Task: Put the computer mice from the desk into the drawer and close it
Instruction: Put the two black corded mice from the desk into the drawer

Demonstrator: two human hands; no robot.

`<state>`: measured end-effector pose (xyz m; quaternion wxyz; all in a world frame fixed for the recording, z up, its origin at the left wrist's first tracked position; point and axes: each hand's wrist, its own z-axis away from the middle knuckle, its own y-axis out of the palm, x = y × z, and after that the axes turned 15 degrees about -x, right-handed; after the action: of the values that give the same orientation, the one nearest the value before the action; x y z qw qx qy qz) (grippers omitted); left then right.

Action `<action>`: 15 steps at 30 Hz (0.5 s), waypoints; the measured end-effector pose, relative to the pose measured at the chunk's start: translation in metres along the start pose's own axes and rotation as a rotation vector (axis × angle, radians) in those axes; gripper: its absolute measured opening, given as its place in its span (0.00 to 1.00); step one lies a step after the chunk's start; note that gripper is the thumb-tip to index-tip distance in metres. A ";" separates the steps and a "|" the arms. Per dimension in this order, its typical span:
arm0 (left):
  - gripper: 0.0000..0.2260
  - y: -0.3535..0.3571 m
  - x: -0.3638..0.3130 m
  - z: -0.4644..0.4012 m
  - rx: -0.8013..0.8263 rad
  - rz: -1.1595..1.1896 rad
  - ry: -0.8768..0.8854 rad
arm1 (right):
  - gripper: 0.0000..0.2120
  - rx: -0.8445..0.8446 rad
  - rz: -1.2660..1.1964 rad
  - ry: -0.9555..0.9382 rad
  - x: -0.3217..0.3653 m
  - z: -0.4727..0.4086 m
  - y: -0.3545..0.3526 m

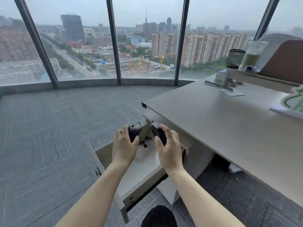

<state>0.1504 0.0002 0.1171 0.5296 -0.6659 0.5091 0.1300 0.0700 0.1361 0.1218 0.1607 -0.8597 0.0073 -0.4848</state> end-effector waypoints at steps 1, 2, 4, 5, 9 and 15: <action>0.26 0.005 0.015 -0.001 0.025 -0.039 -0.034 | 0.18 0.031 0.024 0.026 -0.007 0.005 0.013; 0.27 0.011 0.029 -0.003 0.051 -0.079 -0.071 | 0.18 0.063 0.068 0.050 -0.015 0.009 0.024; 0.28 0.023 0.053 -0.005 0.101 -0.161 -0.149 | 0.18 0.153 0.199 0.097 -0.034 0.015 0.046; 0.28 0.030 0.063 -0.006 0.124 -0.199 -0.184 | 0.18 0.211 0.263 0.124 -0.044 0.018 0.056; 0.26 0.058 0.089 -0.010 0.227 -0.356 -0.278 | 0.17 0.437 0.480 0.208 -0.072 0.024 0.088; 0.25 0.089 0.118 -0.015 0.382 -0.567 -0.358 | 0.19 0.702 0.747 0.232 -0.093 0.029 0.131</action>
<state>0.1253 -0.0689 -0.0122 0.7397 -0.6362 0.2195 -0.0045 0.0637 0.0352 -0.0063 0.5991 -0.6335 0.1681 -0.4598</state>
